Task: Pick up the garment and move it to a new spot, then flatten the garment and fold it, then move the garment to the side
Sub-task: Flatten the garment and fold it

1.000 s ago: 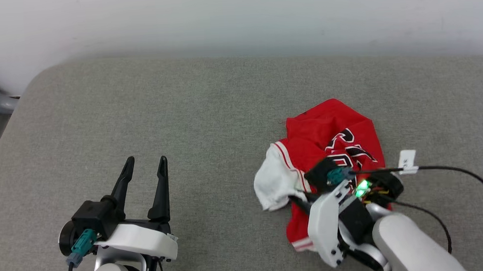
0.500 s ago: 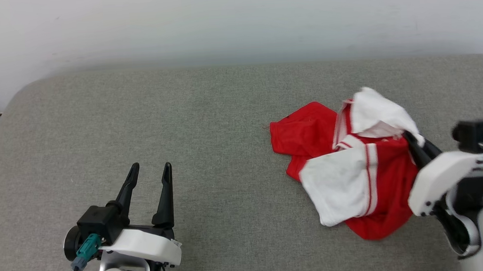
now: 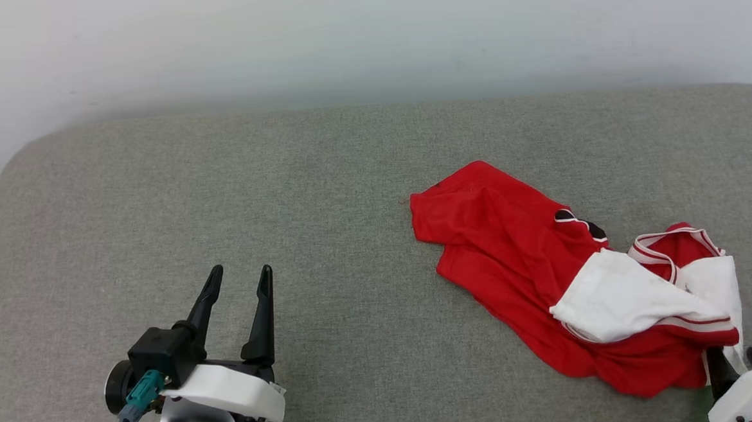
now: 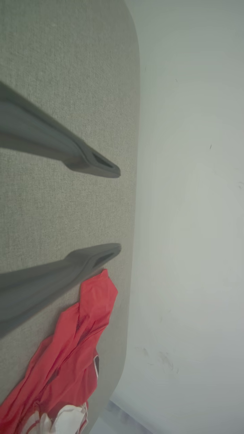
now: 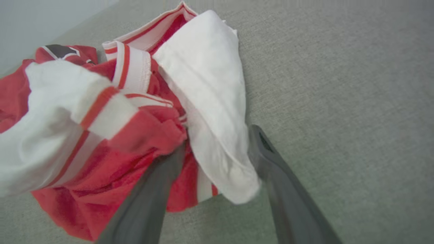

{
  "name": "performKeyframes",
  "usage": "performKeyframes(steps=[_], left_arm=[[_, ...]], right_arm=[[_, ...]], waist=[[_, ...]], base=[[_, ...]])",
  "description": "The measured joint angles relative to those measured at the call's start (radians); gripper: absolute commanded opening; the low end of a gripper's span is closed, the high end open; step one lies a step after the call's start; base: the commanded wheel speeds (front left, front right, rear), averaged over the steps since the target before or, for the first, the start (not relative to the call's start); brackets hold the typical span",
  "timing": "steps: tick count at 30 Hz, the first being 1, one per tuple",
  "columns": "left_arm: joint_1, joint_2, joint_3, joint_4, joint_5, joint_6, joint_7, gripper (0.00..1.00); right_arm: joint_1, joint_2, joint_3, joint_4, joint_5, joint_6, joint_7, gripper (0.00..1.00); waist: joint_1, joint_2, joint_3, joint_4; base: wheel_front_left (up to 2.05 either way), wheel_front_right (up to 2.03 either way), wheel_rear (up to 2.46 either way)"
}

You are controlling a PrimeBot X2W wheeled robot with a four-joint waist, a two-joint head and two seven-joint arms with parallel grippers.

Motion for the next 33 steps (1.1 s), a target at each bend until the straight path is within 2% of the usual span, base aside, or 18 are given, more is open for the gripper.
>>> performKeyframes(steps=[6, 10, 14, 17, 22, 28, 33], left_arm=[[0.012, 0.000, -0.006, 0.012, 0.005, -0.001, 0.000, 1.00], [0.023, 0.000, -0.008, 0.020, 0.006, -0.001, 0.000, 1.00], [0.040, 0.001, -0.008, 0.028, 0.005, 0.002, 0.000, 1.00], [0.048, 0.002, -0.008, 0.031, 0.004, 0.005, 0.000, 1.00], [0.055, 0.003, -0.012, 0.032, 0.003, 0.008, 0.000, 1.00], [0.047, 0.006, -0.018, 0.031, -0.002, 0.009, 0.000, 1.00], [0.037, 0.007, -0.025, 0.031, -0.004, 0.009, 0.000, 1.00]], right_arm=[[-0.001, 0.000, 0.021, -0.020, 0.007, 0.000, -0.209, 1.00], [0.014, 0.000, 0.046, -0.086, -0.023, 0.000, -0.293, 1.00], [0.052, 0.000, 0.071, -0.155, -0.038, 0.000, -0.316, 1.00], [0.087, 0.000, 0.111, -0.206, -0.076, 0.000, -0.248, 1.00], [0.129, -0.004, 0.222, -0.314, -0.115, 0.000, -0.013, 1.00], [0.131, -0.091, 0.281, -0.427, -0.124, 0.000, 0.249, 1.00], [0.112, -0.172, 0.288, -0.438, -0.095, 0.000, 0.433, 1.00]], waist=[[0.0000, 0.0000, -0.021, -0.002], [0.0000, 0.0000, -0.042, -0.001], [-0.0001, 0.0000, -0.066, -0.001], [-0.0001, 0.0000, -0.081, -0.004], [-0.0001, 0.0000, -0.083, -0.012], [-0.0001, 0.0000, -0.066, -0.014], [-0.0001, 0.0000, -0.049, -0.007]], base=[[0.00, 0.00, 0.00], [0.00, 0.00, 0.00], [0.00, 0.00, 0.00], [0.00, 0.00, 0.00], [0.00, 0.00, 0.00], [0.00, 0.00, 0.00], [0.00, 0.00, 0.00]])
